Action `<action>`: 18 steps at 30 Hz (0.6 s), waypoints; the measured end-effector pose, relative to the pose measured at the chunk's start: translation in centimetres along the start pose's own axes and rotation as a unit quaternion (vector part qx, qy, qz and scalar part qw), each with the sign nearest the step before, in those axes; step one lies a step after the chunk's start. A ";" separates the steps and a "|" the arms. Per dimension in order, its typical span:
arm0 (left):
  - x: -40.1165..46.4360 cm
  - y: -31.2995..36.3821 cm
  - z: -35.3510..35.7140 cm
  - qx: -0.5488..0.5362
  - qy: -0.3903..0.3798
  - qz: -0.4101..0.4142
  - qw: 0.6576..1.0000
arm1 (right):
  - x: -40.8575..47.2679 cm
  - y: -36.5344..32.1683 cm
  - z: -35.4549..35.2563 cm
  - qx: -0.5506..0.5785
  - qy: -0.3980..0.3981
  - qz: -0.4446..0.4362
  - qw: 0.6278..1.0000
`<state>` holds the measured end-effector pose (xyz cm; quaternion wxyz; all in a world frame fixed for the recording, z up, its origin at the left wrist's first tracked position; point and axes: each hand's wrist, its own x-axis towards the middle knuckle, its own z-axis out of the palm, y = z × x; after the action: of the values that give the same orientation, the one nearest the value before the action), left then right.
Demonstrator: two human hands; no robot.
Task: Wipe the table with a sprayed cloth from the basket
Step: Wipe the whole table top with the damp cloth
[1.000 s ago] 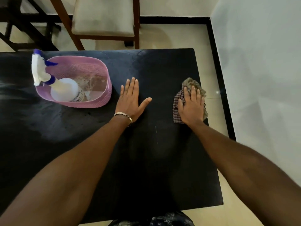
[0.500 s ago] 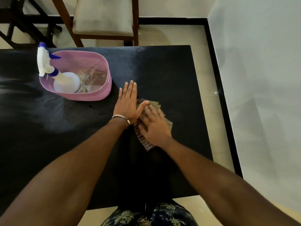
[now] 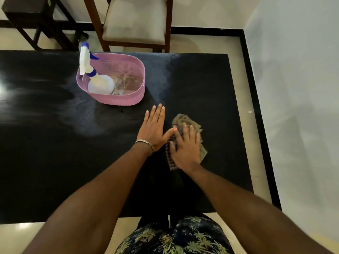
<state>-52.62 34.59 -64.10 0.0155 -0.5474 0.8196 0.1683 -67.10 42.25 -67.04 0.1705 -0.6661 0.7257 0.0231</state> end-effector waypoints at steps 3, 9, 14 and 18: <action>-1.0 0.0 -0.2 -0.007 -0.017 0.001 1.000 | -2.2 -4.1 1.5 0.000 -0.047 -0.105 0.993; -2.5 -0.4 -0.2 0.011 -0.028 -0.003 1.000 | -2.2 -1.8 1.6 -0.036 -0.071 -0.249 0.965; -3.8 0.3 -0.5 0.006 -0.003 -0.022 1.000 | -2.7 4.4 0.3 -0.010 -0.032 -0.113 0.993; -5.1 0.9 -1.0 -0.006 0.013 -0.055 0.998 | -2.5 9.4 -1.0 0.006 -0.033 0.001 0.999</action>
<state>-51.22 39.16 -61.86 0.0108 -0.5942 0.7872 0.1646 -76.38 45.38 -67.21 0.1988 -0.6629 0.7207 0.0409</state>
